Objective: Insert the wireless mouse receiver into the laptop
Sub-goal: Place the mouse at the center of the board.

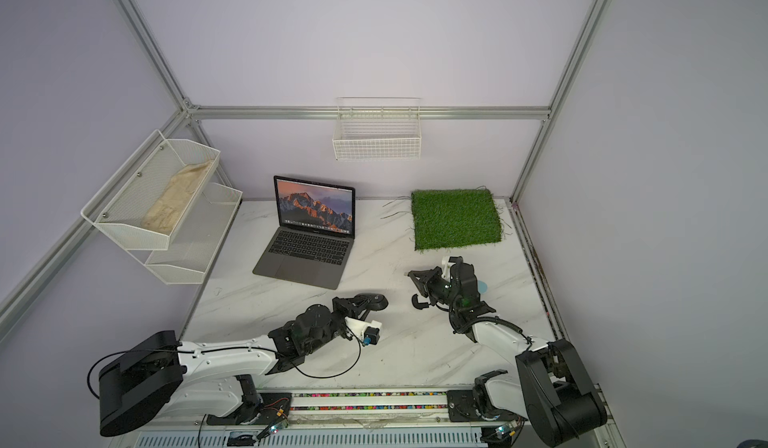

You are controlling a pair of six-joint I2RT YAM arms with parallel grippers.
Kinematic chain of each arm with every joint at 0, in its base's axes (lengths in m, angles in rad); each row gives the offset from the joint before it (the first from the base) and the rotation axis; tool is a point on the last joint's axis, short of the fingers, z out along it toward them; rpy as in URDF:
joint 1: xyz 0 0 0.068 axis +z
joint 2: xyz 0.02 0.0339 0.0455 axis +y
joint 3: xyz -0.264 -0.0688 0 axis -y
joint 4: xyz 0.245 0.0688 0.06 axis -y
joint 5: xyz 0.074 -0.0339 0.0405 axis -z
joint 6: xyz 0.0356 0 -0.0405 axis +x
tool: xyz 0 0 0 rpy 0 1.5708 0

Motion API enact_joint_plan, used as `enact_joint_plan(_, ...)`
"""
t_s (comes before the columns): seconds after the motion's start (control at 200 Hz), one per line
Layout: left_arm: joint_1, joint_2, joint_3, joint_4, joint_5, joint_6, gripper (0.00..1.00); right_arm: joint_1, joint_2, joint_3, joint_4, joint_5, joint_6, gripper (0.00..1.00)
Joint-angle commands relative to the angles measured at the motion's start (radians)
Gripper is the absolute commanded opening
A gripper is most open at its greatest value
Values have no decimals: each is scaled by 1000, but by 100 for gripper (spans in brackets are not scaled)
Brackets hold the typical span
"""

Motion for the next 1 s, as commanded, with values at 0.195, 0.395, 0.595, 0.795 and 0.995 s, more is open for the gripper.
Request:
enact_joint_plan(0.195,-30,32,-38,-118,55,86,18,-4,-43,53,-143,11,-113,0)
enact_joint_plan(0.395,-40,-60,-22,-377,111,21,59,-4,-62,85,-209,23,-152,0)
enact_joint_plan(0.595,-43,-172,16,-647,101,-112,92,-3,-46,99,-213,30,-177,0)
enact_joint_plan(0.795,-17,-205,233,-879,64,-551,100,-3,-39,125,-218,60,-203,0)
enact_joint_plan(0.995,242,155,663,-991,-172,-1177,100,-4,-7,152,-180,82,-219,0)
